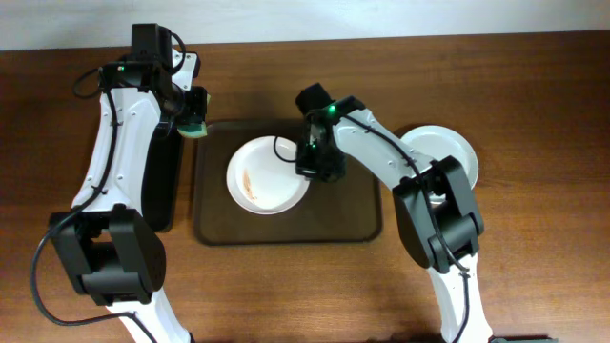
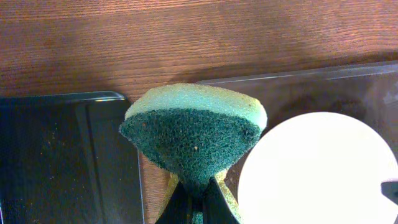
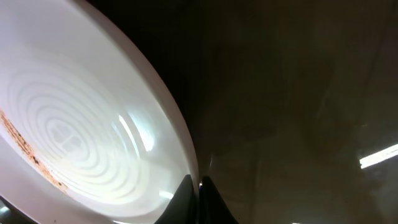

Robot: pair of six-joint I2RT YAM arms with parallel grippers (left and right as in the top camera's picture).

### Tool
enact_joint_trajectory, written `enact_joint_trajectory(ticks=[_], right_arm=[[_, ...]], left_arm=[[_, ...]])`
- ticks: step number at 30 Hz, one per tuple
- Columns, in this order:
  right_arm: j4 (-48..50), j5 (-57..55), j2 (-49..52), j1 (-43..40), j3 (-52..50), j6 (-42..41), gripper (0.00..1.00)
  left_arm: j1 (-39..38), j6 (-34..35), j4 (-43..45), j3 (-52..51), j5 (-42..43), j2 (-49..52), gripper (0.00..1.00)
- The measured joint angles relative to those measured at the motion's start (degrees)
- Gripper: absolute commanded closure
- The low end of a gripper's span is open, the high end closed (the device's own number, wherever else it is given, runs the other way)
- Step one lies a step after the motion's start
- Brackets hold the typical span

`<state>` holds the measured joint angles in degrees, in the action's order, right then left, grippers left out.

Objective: Clean dirty plates on tray and stack at the side
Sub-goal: 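Scrub the pink plate with the sponge in the left gripper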

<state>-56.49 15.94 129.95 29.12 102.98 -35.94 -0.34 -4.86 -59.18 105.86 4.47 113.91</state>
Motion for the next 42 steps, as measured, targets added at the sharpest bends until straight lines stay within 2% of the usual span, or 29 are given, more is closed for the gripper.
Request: enact_joint_trajectory(ticks=[1,2,3,5,6,10,11,15,19,21,24,27,30,35,42], right_arm=[[0.3,-0.2,0.0,0.6,0.0,-1.8,0.95],[0.5,-0.2,0.0,1.0,0.0,-3.1,0.84],[1.2,-0.4,0.0,1.0,0.0,-3.7,0.64],[6.0,-0.7,0.0,0.9,0.0,-2.4,0.55],[8.3,-0.9,0.0,0.8,0.3,-0.3,0.53],[15.2,-4.1,0.1,0.6,0.3,3.8,0.56],[15.3,-4.4,0.3,0.7,0.3,4.3,0.62],[12.3,-4.9,2.8,1.1,0.6,4.7,0.96],[8.0,-4.2,2.8,1.2,1.2,0.9,0.96],[6.3,-3.5,2.8,1.2,1.5,-1.0,0.96],[5.0,-2.5,2.8,1.2,1.5,-3.1,0.96],[4.9,-2.3,2.8,1.2,1.5,-3.3,0.96],[4.9,-2.3,2.8,1.2,1.5,-3.3,0.96],[5.4,-1.2,2.8,1.2,1.5,-2.4,0.96],[12.6,12.8,3.0,-2.1,-3.2,2.8,0.96]], left_arm=[[0.0,0.0,0.0,0.0,0.0,0.0,0.99],[0.0,0.0,-0.2,0.0,0.0,0.0,0.99],[0.0,0.0,-0.2,0.0,0.0,0.0,0.99],[0.0,0.0,-0.2,0.0,0.0,0.0,0.99],[0.0,0.0,-0.2,0.0,0.0,0.0,0.99],[0.0,0.0,-0.4,0.0,0.0,0.0,0.99],[0.0,0.0,-0.4,0.0,0.0,0.0,0.99],[0.0,0.0,-0.9,0.0,0.0,0.0,0.99],[0.0,1.7,-1.5,-0.9,4.5,0.0,0.99],[-0.3,1.9,-0.6,-7.0,9.7,0.0,0.99],[-3.2,2.3,4.7,-17.7,12.5,0.0,0.99],[-7.3,2.4,12.2,-21.3,13.6,0.0,0.99],[-9.7,3.4,15.5,-22.0,9.0,0.0,0.99],[-9.3,4.8,17.2,-22.1,2.1,0.0,0.99],[-9.3,4.9,17.6,-22.1,2.9,4.7,0.99]])
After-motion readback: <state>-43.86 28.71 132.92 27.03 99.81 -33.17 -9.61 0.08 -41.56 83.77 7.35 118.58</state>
